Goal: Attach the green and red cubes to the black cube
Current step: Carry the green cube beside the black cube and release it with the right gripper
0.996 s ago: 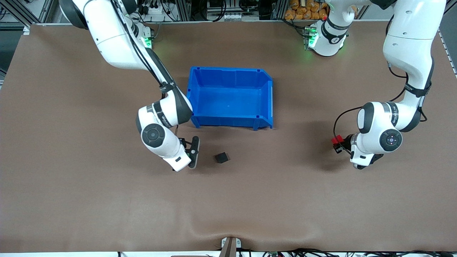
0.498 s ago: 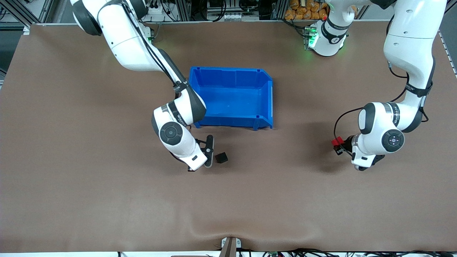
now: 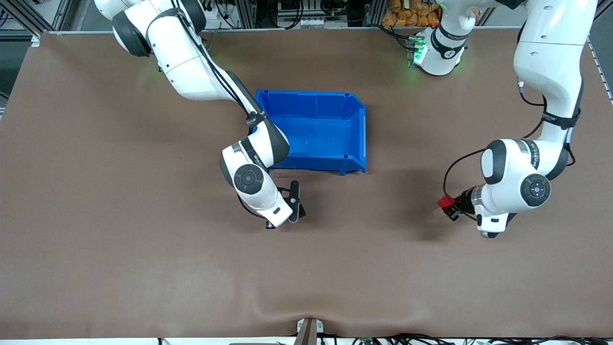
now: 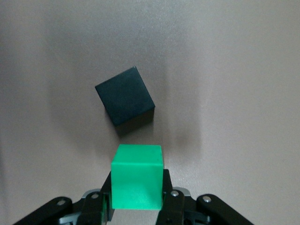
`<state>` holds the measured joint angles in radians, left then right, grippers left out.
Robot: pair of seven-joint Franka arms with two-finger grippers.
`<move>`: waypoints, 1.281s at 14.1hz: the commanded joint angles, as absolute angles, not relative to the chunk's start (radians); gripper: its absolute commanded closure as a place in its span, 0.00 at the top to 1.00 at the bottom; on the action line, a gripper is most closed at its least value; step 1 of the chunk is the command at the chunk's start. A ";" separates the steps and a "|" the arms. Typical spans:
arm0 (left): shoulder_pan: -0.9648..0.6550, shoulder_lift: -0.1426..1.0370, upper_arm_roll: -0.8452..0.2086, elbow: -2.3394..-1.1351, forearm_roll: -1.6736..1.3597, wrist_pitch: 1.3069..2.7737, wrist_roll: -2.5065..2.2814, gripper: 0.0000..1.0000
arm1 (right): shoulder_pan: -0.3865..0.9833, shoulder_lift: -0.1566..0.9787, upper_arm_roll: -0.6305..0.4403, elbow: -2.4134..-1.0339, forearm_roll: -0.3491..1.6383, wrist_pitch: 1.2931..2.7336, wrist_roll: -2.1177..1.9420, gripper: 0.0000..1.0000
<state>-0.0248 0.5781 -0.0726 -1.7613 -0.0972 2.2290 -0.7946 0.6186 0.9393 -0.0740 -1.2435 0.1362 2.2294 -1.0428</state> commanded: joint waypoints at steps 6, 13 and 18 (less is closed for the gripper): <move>-0.132 0.606 -0.094 -1.675 -0.256 2.212 -1.101 0.00 | 0.644 0.999 -0.084 -1.166 0.141 2.226 -1.025 0.00; -0.190 0.653 -0.100 -1.615 -0.370 2.212 -1.241 0.00 | 0.669 1.000 -0.086 -1.170 0.135 2.226 -0.994 0.99; -0.222 0.709 -0.100 -1.554 -0.403 2.214 -1.331 0.00 | 0.663 0.985 -0.089 -1.177 0.132 2.226 -0.994 1.00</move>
<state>-0.2024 0.6777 -0.1033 -1.6076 -0.3861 2.2287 -1.2893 0.6622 0.9820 -0.0827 -1.2000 0.1358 2.2311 -1.0087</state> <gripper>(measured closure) 0.604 0.159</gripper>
